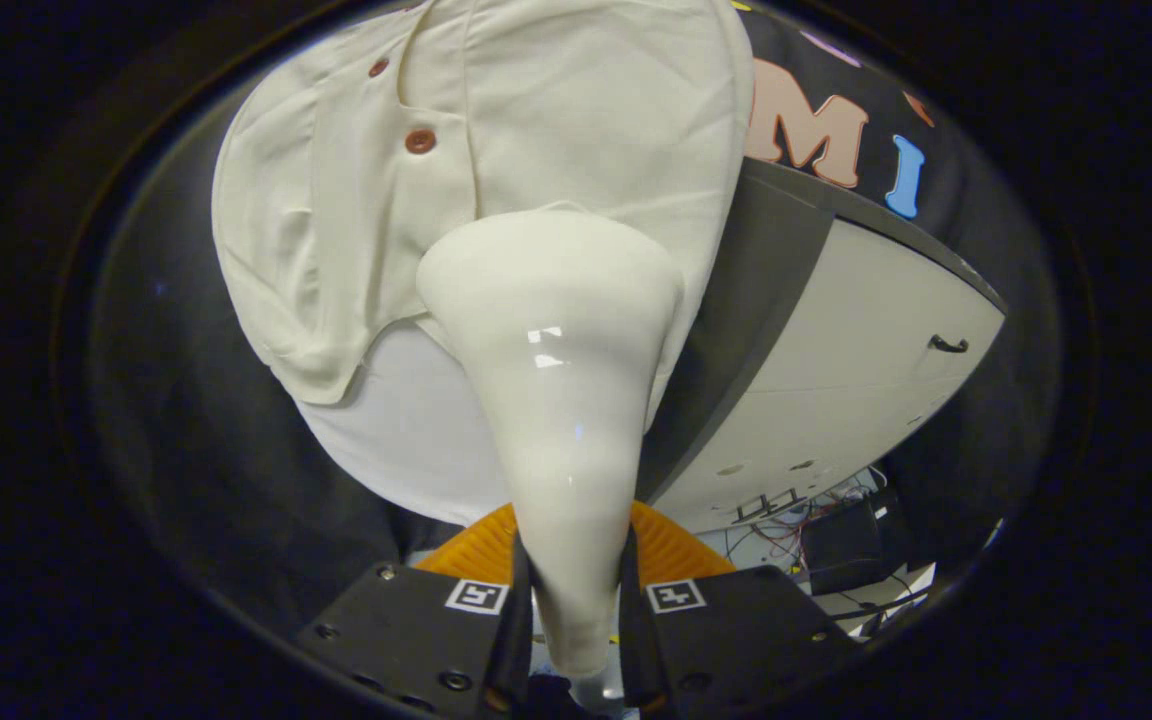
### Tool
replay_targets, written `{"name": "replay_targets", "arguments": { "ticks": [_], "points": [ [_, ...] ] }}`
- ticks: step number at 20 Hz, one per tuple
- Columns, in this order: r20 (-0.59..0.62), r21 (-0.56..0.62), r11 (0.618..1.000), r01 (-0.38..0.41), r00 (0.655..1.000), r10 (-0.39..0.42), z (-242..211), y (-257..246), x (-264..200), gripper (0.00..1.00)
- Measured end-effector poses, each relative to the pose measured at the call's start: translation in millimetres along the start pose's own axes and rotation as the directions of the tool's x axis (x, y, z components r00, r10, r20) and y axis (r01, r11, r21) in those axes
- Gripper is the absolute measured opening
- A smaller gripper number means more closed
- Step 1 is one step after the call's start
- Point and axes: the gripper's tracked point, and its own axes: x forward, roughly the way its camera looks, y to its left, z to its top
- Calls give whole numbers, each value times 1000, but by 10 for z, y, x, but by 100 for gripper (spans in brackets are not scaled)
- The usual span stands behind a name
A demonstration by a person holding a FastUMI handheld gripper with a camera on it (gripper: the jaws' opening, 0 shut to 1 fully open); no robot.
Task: Iron the clothes twice with a garment steamer, once on the left side and once on the right side.
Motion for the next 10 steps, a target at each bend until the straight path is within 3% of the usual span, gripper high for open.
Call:
{"name": "replay_targets", "arguments": {
  "ticks": [10],
  "points": [
    [82,-14,1000,13,997,-12,-96,-24,-572,36]
  ]
}}
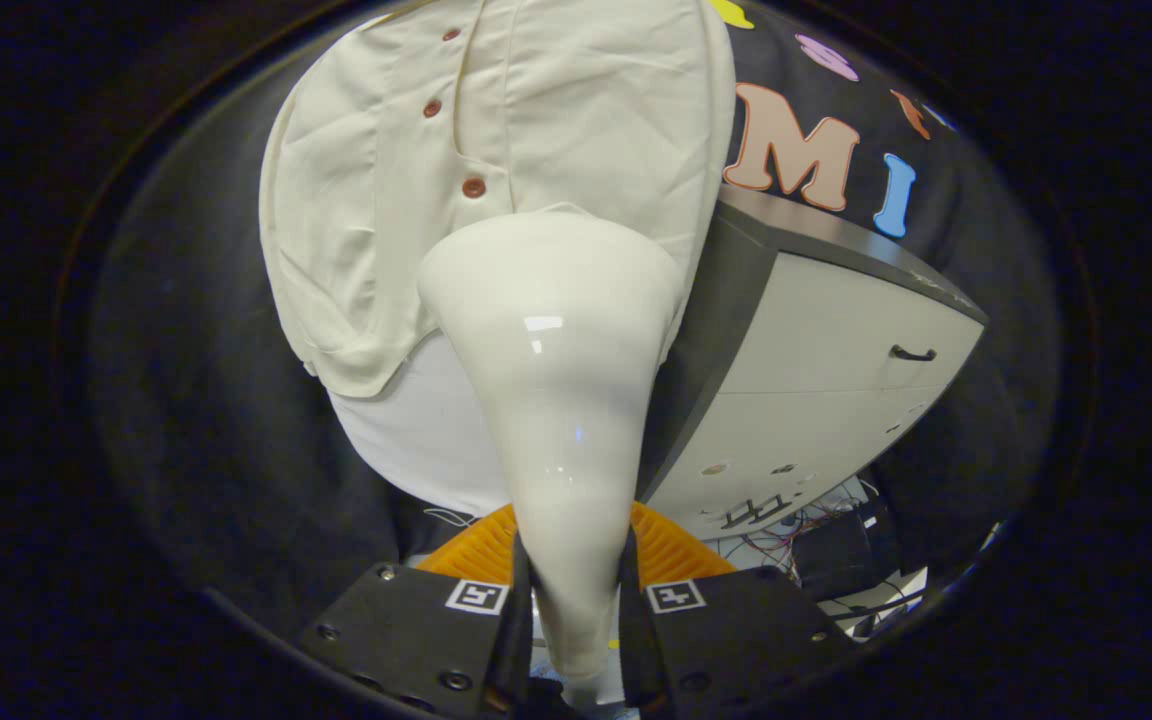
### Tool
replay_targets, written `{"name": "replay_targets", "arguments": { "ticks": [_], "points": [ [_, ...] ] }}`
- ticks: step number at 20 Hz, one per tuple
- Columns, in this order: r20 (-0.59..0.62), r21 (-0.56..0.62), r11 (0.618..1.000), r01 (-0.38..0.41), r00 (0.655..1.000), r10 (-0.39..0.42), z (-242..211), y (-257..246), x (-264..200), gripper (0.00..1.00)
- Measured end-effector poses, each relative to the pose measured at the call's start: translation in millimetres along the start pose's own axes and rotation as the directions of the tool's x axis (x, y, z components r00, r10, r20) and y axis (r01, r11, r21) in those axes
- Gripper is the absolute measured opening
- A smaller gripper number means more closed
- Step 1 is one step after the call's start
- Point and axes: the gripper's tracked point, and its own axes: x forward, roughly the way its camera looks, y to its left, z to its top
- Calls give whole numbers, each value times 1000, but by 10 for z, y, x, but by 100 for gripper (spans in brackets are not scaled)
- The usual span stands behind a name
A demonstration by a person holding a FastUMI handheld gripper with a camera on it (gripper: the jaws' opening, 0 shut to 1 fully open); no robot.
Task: Iron the clothes twice with a garment steamer, once on the left side and once on the right side.
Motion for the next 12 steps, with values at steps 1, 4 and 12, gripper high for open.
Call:
{"name": "replay_targets", "arguments": {
  "ticks": [1,4,12],
  "points": [
    [11,4,1000,2,1000,-2,0,-10,-90,36],
    [60,3,1000,1,998,-1,52,-29,-385,36],
    [184,1,1000,-2,983,2,325,6,-1122,36]
  ]
}}
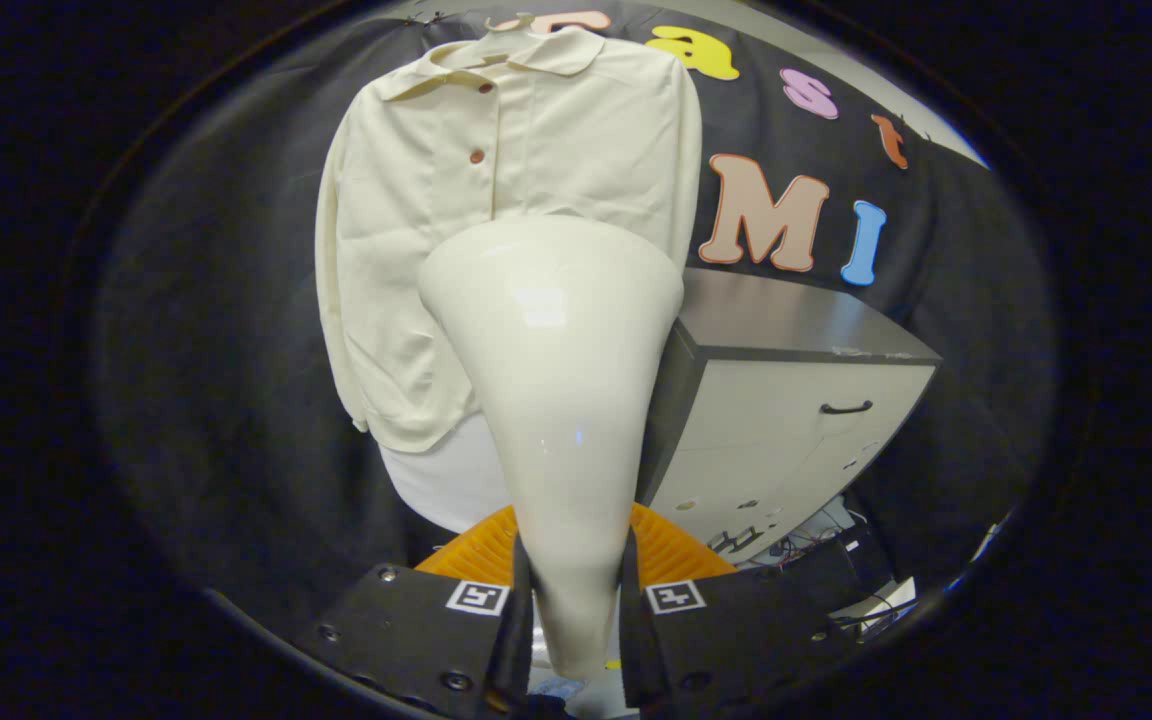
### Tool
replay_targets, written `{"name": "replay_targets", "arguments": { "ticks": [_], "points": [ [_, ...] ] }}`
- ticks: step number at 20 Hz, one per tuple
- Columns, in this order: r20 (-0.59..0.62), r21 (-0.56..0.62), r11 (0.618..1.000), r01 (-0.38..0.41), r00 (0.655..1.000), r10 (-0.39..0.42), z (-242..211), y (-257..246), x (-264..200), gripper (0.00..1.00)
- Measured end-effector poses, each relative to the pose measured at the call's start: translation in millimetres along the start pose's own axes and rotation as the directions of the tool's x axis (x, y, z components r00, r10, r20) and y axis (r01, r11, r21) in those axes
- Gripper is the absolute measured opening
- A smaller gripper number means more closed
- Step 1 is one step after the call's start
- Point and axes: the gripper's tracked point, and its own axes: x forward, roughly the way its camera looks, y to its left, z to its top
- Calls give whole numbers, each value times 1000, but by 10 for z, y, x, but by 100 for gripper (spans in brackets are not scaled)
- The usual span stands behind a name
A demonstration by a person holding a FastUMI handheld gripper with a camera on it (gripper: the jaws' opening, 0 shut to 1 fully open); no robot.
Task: Iron the clothes twice with a garment steamer, once on the left side and once on the right side.
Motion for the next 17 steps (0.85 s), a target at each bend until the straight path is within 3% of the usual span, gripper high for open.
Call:
{"name": "replay_targets", "arguments": {
  "ticks": [7,17],
  "points": [
    [181,-7,1000,-29,983,30,460,14,-576,36],
    [464,-24,997,-70,883,73,842,-113,-1229,35]
  ]
}}
